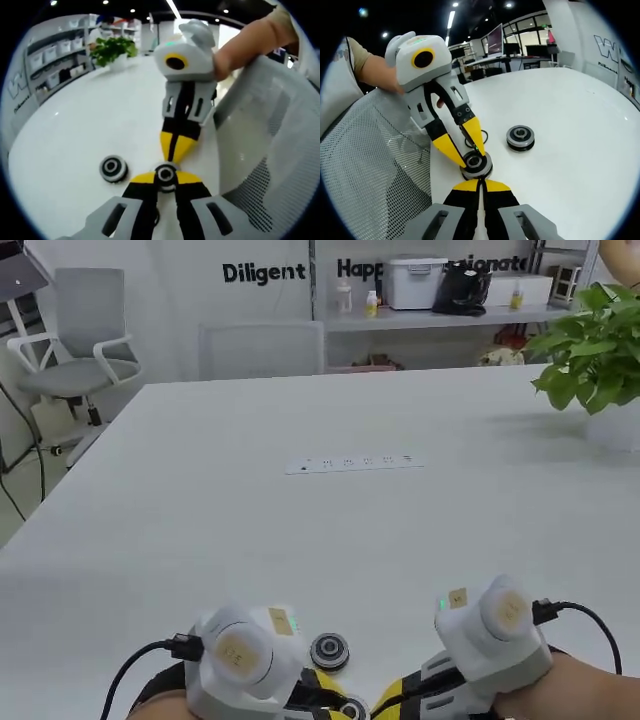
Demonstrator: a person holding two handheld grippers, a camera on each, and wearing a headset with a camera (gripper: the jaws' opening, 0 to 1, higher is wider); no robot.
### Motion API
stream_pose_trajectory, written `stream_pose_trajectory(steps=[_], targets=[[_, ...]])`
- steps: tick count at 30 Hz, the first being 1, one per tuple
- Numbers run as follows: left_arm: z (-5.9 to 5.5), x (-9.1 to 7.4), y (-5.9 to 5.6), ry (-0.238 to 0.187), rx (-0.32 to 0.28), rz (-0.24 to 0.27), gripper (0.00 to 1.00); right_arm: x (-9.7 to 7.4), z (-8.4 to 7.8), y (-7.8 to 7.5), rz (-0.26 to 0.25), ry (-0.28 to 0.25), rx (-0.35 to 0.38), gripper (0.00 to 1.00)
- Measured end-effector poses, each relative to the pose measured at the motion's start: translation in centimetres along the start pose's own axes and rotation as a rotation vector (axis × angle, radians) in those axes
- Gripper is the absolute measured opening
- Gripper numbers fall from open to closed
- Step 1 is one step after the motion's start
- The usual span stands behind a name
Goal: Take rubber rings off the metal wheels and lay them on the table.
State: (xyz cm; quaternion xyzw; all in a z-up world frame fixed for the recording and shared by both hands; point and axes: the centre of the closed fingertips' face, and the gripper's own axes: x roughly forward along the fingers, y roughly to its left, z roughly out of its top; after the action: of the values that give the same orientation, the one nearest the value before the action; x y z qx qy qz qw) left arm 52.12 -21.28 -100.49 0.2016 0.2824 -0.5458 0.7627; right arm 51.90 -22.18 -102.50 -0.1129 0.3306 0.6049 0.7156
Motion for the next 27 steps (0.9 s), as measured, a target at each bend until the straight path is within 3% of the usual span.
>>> stream_pose_trajectory(steps=[5, 15, 18, 27], targets=[[0.0, 0.0, 0.0, 0.018, 0.019, 0.010, 0.13, 0.0, 0.1, 0.0, -0.005, 0.014, -0.011, 0.00], [0.0, 0.0, 0.0, 0.018, 0.007, 0.011, 0.12, -0.6, 0.4, -0.4, 0.006, -0.044, 0.114, 0.00], [0.0, 0.1, -0.1, 0.016, -0.002, 0.007, 0.12, -1.1, 1.6, -0.7, 0.007, -0.111, 0.186, 0.00], [0.0, 0.2, -0.1, 0.029, -0.003, 0.016, 0.12, -1.1, 1.5, -0.5, 0.028, -0.127, 0.234, 0.00]])
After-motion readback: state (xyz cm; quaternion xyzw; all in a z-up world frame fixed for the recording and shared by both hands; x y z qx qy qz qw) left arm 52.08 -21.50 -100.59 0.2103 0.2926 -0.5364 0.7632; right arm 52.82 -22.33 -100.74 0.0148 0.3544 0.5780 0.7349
